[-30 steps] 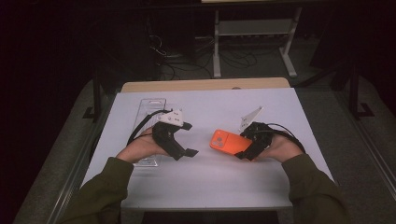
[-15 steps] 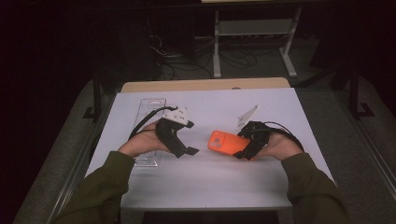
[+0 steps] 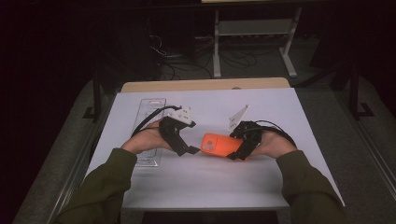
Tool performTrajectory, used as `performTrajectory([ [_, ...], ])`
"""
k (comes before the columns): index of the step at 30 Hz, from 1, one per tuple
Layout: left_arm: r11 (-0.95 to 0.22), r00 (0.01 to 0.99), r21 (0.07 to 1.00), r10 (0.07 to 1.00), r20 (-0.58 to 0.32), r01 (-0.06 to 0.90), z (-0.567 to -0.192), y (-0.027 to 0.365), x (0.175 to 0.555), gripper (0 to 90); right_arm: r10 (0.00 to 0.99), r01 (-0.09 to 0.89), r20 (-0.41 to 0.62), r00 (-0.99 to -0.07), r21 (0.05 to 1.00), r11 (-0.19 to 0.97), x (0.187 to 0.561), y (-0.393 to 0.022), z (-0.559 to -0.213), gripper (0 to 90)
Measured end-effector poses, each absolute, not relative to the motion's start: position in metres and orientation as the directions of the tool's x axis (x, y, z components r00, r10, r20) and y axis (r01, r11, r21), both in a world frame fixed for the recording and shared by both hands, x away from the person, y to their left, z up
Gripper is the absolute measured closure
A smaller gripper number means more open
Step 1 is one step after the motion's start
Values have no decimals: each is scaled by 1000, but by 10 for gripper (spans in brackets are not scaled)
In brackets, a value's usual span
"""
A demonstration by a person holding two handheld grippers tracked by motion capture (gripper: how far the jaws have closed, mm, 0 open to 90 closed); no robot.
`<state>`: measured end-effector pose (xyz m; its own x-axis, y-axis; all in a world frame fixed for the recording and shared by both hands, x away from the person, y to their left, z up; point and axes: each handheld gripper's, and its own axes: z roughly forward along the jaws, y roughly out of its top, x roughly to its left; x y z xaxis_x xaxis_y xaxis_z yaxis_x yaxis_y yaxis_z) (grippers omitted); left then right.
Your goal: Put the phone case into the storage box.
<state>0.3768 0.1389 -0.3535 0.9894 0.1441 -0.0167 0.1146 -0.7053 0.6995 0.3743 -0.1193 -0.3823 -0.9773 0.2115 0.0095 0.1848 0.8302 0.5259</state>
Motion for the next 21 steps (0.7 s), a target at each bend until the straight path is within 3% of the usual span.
performTrajectory([
  [21,-750,997,659,79,9,53,-356,127,374,0,140,118,-2,-990,528,841,368,-97,-376,153],
])
